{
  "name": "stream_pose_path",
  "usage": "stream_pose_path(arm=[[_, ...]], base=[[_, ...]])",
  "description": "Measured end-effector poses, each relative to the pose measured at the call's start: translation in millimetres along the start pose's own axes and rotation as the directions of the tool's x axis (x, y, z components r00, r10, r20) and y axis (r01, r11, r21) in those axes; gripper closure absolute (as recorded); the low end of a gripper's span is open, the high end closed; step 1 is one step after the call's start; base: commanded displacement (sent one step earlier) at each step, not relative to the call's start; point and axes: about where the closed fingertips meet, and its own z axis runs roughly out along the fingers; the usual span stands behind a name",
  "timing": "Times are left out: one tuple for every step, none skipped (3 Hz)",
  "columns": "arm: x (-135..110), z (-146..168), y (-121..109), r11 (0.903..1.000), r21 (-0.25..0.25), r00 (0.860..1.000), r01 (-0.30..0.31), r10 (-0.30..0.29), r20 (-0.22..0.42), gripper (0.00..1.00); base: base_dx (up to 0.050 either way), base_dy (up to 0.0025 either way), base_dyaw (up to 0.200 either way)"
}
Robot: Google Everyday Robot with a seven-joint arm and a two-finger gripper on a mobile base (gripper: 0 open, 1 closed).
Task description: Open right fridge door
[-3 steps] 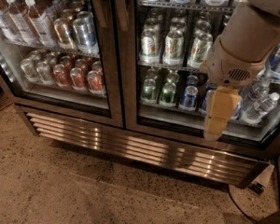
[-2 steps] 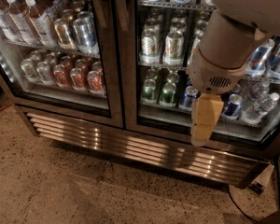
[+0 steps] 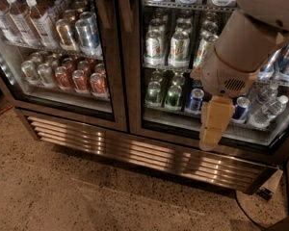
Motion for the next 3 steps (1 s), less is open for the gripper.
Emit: stream_pose_path(arm=[[19.2, 5.2, -4.4, 0.9946, -0.071, 0.939, 0.076, -0.047, 0.340, 0.00], [17.4, 1.3, -0.8, 0.9901, -0.090, 0.897, 0.108, -0.058, 0.438, 0.00], [14.5, 1.0, -1.0, 0.9900, -0.088, 0.893, 0.111, -0.060, 0.446, 0.00]], base=[[0.000, 0.00000, 0.000], [0.000, 0.00000, 0.000], [0.000, 0.00000, 0.000]])
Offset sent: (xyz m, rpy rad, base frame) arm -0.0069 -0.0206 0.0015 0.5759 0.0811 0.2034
